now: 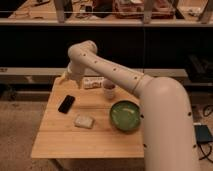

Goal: Place the eraser on the white sponge

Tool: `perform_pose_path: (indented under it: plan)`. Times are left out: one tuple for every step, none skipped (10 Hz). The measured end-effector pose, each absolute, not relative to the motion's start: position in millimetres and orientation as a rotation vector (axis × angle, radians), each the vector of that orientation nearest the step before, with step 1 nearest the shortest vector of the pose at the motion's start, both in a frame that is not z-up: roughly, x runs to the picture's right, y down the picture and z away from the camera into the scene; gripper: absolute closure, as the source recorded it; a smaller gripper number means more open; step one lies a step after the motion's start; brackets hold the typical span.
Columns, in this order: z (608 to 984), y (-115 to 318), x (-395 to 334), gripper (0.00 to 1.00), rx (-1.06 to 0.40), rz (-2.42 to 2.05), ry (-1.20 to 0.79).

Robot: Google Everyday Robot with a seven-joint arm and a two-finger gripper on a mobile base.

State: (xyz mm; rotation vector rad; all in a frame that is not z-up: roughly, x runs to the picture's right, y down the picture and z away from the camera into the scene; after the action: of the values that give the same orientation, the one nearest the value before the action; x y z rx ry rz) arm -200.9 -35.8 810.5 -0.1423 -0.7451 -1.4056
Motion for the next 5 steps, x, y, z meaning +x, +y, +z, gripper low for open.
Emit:
perform_pose_path:
  plan:
    - [818.7, -33.0, -204.6, 0.35, -0.17, -1.435, -0.743]
    - [827.1, -28.8, -207.0, 0.35, -0.203, -1.455, -0.735]
    - [837.9, -21.2, -215.5, 0.35, -0.251, -1.471, -0.723]
    - [844.7, -14.8, -225.8, 0.35, -0.287, -1.457, -0.713]
    - [849.1, -9.7, -237.3, 0.35, -0.31, -1.43, -0.707]
